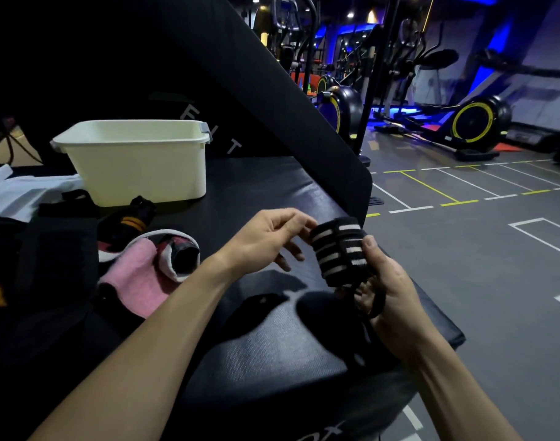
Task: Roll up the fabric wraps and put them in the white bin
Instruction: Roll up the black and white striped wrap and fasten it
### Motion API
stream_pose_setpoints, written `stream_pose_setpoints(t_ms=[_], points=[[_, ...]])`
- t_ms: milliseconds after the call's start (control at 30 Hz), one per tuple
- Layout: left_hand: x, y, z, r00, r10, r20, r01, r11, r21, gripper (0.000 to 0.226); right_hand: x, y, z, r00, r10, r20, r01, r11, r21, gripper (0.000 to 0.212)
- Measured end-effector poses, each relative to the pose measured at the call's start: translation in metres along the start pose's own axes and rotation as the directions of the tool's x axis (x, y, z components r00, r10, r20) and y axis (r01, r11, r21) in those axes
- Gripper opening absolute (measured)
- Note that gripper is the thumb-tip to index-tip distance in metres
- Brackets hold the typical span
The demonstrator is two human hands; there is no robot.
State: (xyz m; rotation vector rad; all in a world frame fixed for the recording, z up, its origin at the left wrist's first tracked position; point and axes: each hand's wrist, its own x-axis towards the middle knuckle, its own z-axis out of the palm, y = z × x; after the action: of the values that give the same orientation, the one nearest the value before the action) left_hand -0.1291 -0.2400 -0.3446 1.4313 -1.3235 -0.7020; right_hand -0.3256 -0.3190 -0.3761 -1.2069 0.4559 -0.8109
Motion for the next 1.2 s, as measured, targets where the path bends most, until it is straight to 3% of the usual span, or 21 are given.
stream_pose_setpoints(t_ms=[67, 233, 433, 533, 567, 633, 700, 800, 967, 1000, 1200], points=[[-0.002, 0.003, 0.001, 1.000, 0.013, 0.019, -0.012, 0.999, -0.043, 0.037, -0.001, -0.001, 0.002, 1.000, 0.000, 0.005, 0.000, 1.000, -0.021, 0.039], [-0.006, 0.005, 0.008, 0.973, 0.032, 0.229, -0.034, 0.999, 0.003, 0.043, -0.005, -0.002, 0.006, 0.996, 0.046, 0.071, -0.041, 0.997, -0.069, 0.050], [-0.003, 0.004, 0.006, 0.992, 0.122, 0.018, -0.121, 0.992, -0.040, 0.045, -0.004, -0.002, 0.013, 0.990, 0.139, 0.017, -0.139, 0.989, 0.039, 0.058], [0.000, 0.003, 0.005, 0.977, 0.195, -0.091, -0.193, 0.981, 0.033, 0.054, -0.002, -0.001, 0.013, 0.981, 0.194, 0.014, -0.194, 0.979, 0.061, 0.059], [0.001, 0.003, 0.003, 0.968, 0.213, -0.132, -0.211, 0.977, 0.035, 0.056, -0.001, 0.001, 0.012, 0.987, 0.158, -0.029, -0.157, 0.987, 0.029, 0.057], [0.003, 0.000, -0.001, 0.955, 0.220, -0.199, -0.222, 0.975, 0.014, 0.057, -0.001, 0.005, 0.009, 0.989, -0.075, -0.127, 0.054, 0.985, -0.164, 0.047], [0.003, -0.001, -0.003, 0.951, 0.214, -0.222, -0.216, 0.976, 0.014, 0.056, -0.003, 0.008, 0.005, 0.934, -0.332, -0.129, 0.251, 0.870, -0.425, 0.038], [0.003, -0.001, -0.003, 0.956, 0.196, -0.216, -0.199, 0.980, 0.007, 0.054, -0.002, 0.010, -0.003, 0.859, -0.496, -0.130, 0.316, 0.711, -0.628, 0.020], [0.003, -0.002, -0.005, 0.955, 0.185, -0.234, -0.188, 0.982, 0.008, 0.052, -0.003, 0.002, -0.003, 0.791, -0.597, -0.132, 0.407, 0.675, -0.615, 0.001], [0.003, -0.003, -0.005, 0.955, 0.180, -0.234, -0.182, 0.983, 0.013, 0.051, -0.005, -0.001, -0.002, 0.783, -0.606, -0.137, 0.419, 0.678, -0.604, 0.006], [0.005, -0.008, -0.002, 0.955, 0.144, -0.259, -0.116, 0.986, 0.121, 0.053, -0.008, -0.010, 0.005, 0.847, -0.479, -0.229, 0.399, 0.859, -0.321, 0.016]])
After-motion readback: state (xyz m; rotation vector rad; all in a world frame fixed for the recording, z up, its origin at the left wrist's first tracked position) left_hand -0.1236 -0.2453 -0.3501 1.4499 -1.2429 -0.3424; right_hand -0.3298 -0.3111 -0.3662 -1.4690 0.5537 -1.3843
